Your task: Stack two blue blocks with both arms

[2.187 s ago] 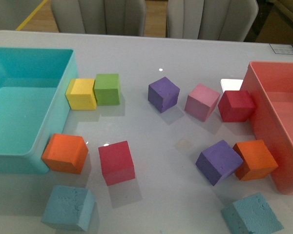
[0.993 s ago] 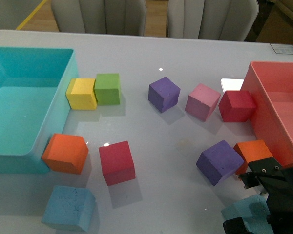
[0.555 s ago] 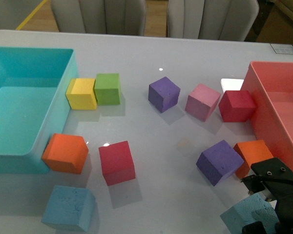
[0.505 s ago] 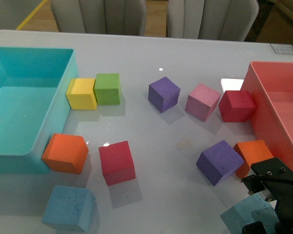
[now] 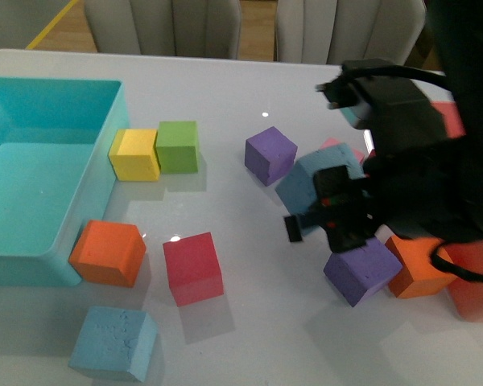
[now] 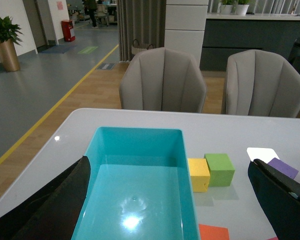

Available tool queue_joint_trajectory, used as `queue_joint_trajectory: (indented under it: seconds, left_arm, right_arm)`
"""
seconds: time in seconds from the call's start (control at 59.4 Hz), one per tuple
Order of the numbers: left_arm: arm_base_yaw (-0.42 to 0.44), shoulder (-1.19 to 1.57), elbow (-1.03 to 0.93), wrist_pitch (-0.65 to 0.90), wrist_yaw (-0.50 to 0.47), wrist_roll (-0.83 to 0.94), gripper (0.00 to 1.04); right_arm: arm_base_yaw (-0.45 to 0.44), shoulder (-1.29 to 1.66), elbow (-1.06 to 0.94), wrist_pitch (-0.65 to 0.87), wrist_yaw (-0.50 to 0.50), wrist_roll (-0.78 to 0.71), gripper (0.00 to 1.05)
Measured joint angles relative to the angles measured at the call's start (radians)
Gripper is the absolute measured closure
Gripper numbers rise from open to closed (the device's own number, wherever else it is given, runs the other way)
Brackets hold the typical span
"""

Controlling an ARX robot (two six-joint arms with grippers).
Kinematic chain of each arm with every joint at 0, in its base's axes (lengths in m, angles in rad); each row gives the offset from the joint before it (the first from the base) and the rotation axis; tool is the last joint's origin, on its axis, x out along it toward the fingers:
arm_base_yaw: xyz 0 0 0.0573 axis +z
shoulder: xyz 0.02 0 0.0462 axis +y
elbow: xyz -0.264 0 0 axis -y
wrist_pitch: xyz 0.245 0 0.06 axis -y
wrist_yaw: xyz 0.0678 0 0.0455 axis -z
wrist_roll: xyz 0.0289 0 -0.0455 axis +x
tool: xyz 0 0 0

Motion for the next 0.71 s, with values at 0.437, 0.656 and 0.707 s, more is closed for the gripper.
queue_joint_trajectory:
  seconds: [0.437,0.656,0.707]
  left_arm:
    - [0.000,0.000,0.000,0.000,0.000,0.000,0.09]
    - [0.000,0.000,0.000,0.000,0.000,0.000,0.09]
    - [0.000,0.000,0.000,0.000,0.000,0.000,0.09]
  right_arm:
    - [0.038,0.472,0.404,-0.045,0.039,-0.008,0.71]
    - [0.046,0.576,0.491,-0.069,0.042,-0.005,0.72]
    - [0.046,0.588,0.501,-0.072,0.043,-0.004,0.72]
